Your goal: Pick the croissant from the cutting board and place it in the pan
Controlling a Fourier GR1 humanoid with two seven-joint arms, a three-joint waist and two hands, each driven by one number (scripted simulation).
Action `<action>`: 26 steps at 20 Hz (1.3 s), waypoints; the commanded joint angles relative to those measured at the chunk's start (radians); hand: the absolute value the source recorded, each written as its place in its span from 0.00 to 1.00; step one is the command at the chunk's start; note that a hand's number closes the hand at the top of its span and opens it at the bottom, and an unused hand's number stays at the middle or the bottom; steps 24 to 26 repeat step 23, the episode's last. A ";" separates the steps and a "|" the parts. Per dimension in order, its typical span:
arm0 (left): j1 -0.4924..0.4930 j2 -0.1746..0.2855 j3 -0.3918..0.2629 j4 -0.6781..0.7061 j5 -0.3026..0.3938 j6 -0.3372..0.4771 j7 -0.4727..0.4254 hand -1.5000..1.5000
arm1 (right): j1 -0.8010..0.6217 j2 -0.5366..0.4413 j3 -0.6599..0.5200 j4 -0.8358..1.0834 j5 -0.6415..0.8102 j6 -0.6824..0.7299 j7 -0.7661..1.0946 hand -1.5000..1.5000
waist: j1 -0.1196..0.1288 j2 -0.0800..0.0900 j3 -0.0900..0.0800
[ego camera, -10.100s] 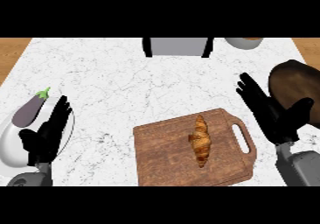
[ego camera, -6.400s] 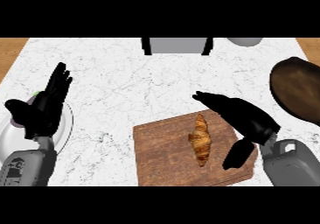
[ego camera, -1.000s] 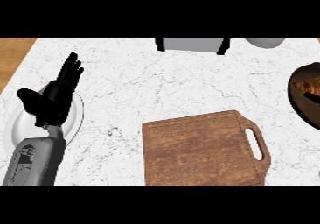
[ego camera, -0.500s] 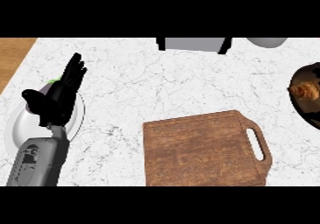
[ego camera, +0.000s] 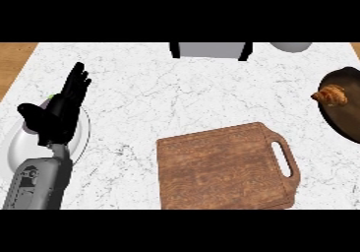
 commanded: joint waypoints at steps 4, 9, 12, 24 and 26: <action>0.038 0.002 0.020 -0.011 0.009 0.010 0.000 0.50 | 0.101 -0.131 -0.050 0.049 -0.069 0.361 -0.109 0.00 | -0.032 -0.012 -0.001; 0.040 0.003 0.015 -0.002 -0.011 0.020 -0.015 0.50 | 0.181 -0.205 -0.050 0.015 -0.094 0.503 -0.169 0.00 | -0.066 -0.018 -0.001; 0.064 0.025 0.037 -0.017 0.010 0.003 0.000 0.50 | 0.237 -0.213 -0.049 -0.012 -0.112 0.527 -0.205 0.00 | -0.067 -0.025 -0.001; 0.056 0.008 0.026 -0.045 0.006 0.020 0.017 0.50 | 0.353 -0.224 -0.014 -0.103 -0.161 0.523 -0.206 0.00 | -0.064 -0.028 -0.002; 0.056 0.008 0.026 -0.045 0.006 0.020 0.017 0.50 | 0.353 -0.224 -0.014 -0.103 -0.161 0.523 -0.206 0.00 | -0.064 -0.028 -0.002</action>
